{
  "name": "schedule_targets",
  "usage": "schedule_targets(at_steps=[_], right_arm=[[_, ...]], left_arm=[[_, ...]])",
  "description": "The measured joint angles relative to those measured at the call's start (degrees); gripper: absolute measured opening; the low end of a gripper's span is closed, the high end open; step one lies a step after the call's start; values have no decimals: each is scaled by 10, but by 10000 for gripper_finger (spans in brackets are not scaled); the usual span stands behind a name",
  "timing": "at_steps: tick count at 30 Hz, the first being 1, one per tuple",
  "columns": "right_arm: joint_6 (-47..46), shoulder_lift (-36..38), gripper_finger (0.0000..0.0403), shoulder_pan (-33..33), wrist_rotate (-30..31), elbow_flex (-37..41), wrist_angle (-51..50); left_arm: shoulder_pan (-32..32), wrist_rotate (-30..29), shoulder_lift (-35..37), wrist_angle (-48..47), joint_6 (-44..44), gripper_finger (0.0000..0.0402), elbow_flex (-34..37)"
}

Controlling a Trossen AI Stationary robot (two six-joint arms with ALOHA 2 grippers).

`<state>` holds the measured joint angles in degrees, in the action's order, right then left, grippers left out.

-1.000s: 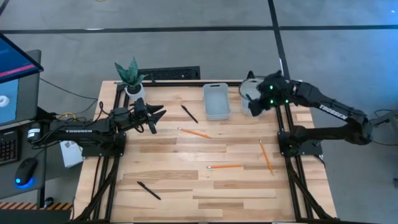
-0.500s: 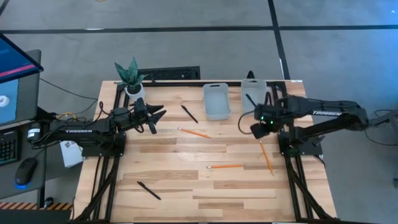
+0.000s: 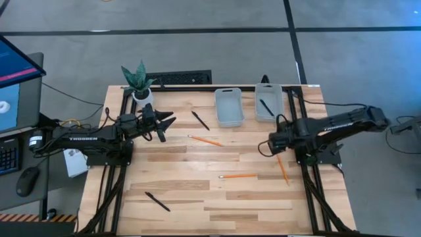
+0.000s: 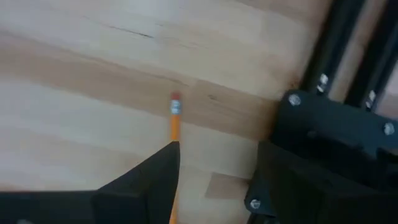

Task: Sort pens & pencils
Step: Put the bottom right yellow pencil into the left gray bin

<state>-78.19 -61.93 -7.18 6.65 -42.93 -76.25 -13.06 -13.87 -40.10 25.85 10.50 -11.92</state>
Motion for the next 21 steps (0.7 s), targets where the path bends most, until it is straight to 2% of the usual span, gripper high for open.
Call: schedule_targets(at_steps=[8, 18, 21], right_arm=[[-24, -4, 240, -34, 4, 10, 14], [-17, -12, 240, -32, -28, 8, 23], [-14, -12, 240, -28, -53, 13, 79]], left_arm=[[0, 0, 0, 0, -8, 135, 0], [0, 0, 0, 0, -8, 135, 0], [0, 0, 0, 1, -6, 135, 0]])
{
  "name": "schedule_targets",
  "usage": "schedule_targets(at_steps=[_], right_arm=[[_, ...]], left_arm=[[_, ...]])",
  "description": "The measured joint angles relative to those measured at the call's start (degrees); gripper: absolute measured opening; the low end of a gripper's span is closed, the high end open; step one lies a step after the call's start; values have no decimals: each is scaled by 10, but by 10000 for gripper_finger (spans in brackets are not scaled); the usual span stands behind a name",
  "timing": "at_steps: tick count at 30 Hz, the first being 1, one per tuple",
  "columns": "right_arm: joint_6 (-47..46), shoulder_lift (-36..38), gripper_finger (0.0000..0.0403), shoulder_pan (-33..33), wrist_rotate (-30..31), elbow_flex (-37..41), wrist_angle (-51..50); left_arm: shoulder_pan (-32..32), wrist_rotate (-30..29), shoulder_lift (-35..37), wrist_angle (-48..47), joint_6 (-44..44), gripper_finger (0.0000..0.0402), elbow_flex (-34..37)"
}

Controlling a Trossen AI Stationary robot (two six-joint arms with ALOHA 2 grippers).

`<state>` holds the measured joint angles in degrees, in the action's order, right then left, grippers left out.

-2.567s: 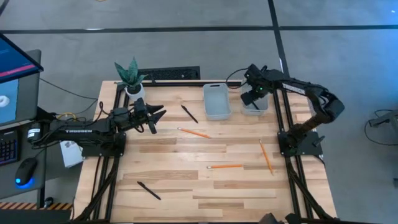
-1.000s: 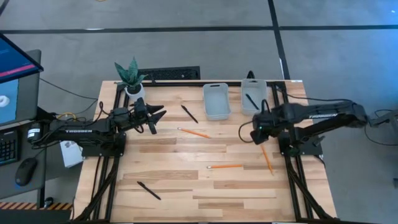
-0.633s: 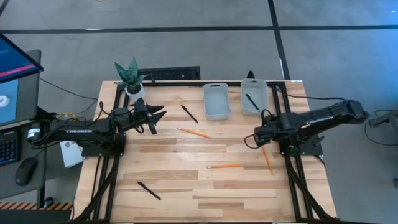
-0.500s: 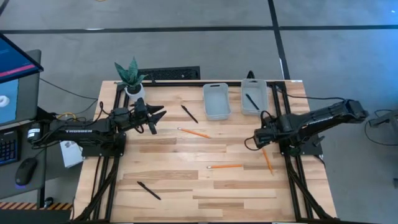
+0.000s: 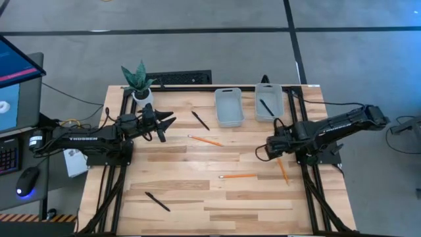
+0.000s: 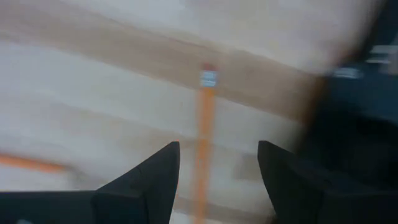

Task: Sort pens & pencils
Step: Put the bottom right yellow pencil into the left gray bin

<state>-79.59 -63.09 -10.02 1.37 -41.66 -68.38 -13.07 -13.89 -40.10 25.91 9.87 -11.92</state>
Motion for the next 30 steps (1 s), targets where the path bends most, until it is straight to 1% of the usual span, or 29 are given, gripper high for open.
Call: schedule_targets(at_steps=[4, 6, 11, 16, 20, 23, 30], right_arm=[[3, 0, 240, 0, 0, 16, 69], [-4, -10, 240, 0, 0, 27, 83], [-15, -32, 240, 0, 0, 50, 84], [-14, -56, 240, 0, 0, 67, 141], [-10, -83, 240, 0, -1, 68, 147], [-10, -105, 240, 0, -17, 68, 147], [-10, -157, 240, 0, -31, 68, 152]], left_arm=[[0, 0, 0, 0, 1, 135, 0], [0, 0, 0, 0, 1, 135, 0], [0, 0, 0, -3, 3, 135, 0], [0, 0, 0, -10, 4, 135, 0], [0, 0, 0, -11, 4, 135, 0], [0, 0, 0, -12, 4, 135, 0], [0, 0, 0, -12, 4, 135, 0]])
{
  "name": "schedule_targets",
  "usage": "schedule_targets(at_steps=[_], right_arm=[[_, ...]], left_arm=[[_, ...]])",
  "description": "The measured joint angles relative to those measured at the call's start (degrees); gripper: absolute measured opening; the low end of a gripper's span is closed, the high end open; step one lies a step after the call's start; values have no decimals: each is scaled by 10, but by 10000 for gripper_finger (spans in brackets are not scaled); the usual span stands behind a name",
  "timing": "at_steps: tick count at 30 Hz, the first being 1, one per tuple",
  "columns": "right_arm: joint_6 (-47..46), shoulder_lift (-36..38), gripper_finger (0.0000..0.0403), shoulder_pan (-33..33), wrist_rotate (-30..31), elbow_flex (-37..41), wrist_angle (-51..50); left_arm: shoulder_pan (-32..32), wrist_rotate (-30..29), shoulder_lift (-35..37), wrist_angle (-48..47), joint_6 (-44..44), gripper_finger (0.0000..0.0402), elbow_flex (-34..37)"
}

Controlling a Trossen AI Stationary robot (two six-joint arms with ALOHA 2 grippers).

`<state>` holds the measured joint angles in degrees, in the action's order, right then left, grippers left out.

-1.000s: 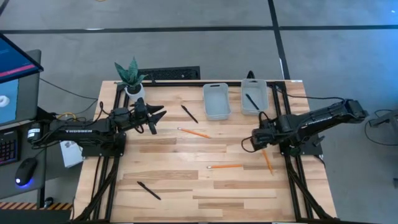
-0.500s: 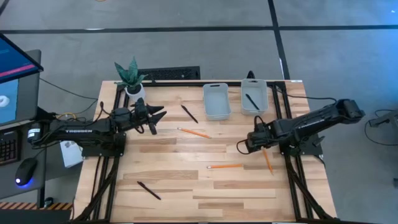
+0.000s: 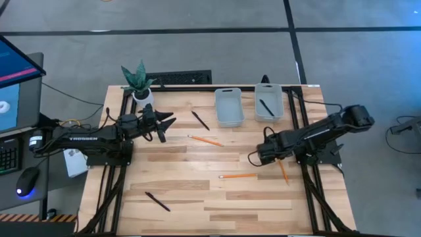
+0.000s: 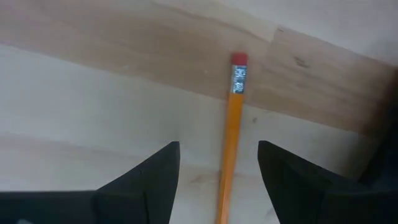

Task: Sort pens & pencils
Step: Put the bottom right yellow pencil into the left gray bin

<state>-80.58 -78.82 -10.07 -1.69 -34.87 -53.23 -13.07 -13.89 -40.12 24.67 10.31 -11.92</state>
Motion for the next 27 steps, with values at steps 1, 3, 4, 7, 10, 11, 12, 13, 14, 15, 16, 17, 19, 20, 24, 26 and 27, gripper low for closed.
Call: schedule_targets(at_steps=[1, 3, 4, 7, 10, 11, 12, 13, 14, 15, 16, 17, 19, 20, 24, 26, 27], right_arm=[[0, -6, 240, 0, 0, 0, 2], [0, -18, 240, 0, -2, -1, 6], [0, -22, 240, 0, -3, -2, 7], [9, -29, 240, 0, -7, -2, 13], [11, -31, 239, 1, -10, -2, 15], [11, -31, 239, 1, -10, -2, 16], [11, -31, 239, 1, -11, -2, 16], [11, -31, 239, 1, -12, -2, 17], [11, -31, 239, 1, -14, -2, 17], [11, -31, 239, 1, -16, -2, 19], [11, -31, 239, 1, -19, -2, 20], [13, -31, 239, 1, -23, -2, 22], [14, -31, 239, 1, -27, -2, 24], [14, -31, 239, 1, -28, -2, 26], [16, -31, 239, 1, -36, -1, 32], [16, -31, 239, 1, -41, -1, 38], [17, -31, 239, 1, -42, -1, 42]], left_arm=[[0, 0, 0, 0, 0, 135, 0], [0, 0, 0, 0, 0, 135, 0], [0, 0, 0, 0, 0, 135, 0], [0, 0, 0, -1, 0, 135, 0], [0, 0, 0, -2, 0, 135, 0], [0, 0, 0, -4, 0, 135, 0], [0, 0, 0, -5, 0, 135, 0], [0, 0, 0, -5, 0, 135, 0], [0, 0, 0, -5, 0, 135, 0], [0, 0, 0, -5, 0, 135, 0], [0, 0, 0, -5, 0, 135, 0], [0, 0, 0, -5, 0, 135, 0], [0, 0, 0, -5, 0, 135, 0], [0, 0, 0, -5, 0, 135, 0], [0, 0, 0, -5, 0, 135, 0], [0, 0, 0, -5, 0, 135, 0], [0, 0, 0, -5, 0, 135, 0]])
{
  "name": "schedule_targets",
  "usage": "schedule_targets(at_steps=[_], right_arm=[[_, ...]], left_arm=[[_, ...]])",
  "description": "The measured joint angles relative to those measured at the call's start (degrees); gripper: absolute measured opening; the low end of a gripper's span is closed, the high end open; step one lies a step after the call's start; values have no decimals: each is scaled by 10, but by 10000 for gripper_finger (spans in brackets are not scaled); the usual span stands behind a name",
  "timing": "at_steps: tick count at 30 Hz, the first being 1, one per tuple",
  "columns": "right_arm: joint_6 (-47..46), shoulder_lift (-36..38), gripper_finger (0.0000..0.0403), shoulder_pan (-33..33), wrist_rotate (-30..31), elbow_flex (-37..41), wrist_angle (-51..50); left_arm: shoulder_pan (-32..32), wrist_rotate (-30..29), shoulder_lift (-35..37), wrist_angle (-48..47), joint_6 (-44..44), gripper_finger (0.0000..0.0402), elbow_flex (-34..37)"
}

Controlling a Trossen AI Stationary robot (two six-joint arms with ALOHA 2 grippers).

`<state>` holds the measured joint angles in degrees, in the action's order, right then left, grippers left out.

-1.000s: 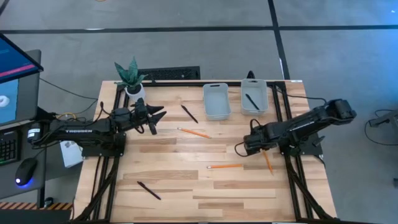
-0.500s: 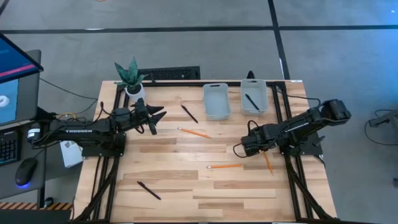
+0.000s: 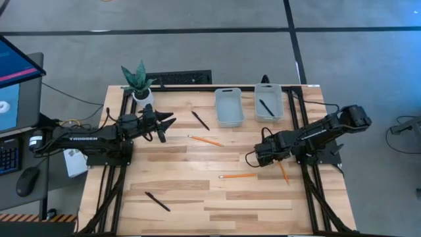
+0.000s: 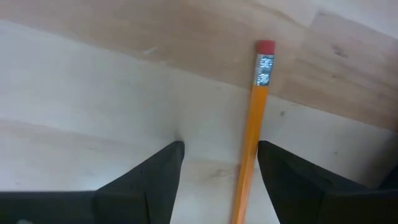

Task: Sort pens & pencils
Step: Put the bottom right yellow pencil into the left gray bin

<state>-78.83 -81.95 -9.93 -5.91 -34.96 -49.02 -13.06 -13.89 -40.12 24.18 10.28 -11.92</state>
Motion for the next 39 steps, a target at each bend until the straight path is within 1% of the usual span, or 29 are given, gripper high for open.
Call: schedule_targets(at_steps=[6, 10, 15, 28, 33, 39], right_arm=[[9, 0, 236, 0, -7, 0, 18], [9, 0, 224, 0, -8, 0, 25], [11, -1, 200, -1, -9, 0, 36], [15, -2, 118, -1, -5, 0, 41], [15, -2, 101, -1, -4, 0, 41], [14, -2, 95, -1, -3, 0, 40]], left_arm=[[0, 0, 0, 0, 0, 135, 0], [0, 0, 0, 0, 0, 135, 0], [0, 0, 0, 0, 0, 135, 0], [0, 0, 0, 0, 0, 135, 0], [0, 0, 0, 0, 0, 135, 0], [0, 0, 0, 0, 0, 135, 0]])
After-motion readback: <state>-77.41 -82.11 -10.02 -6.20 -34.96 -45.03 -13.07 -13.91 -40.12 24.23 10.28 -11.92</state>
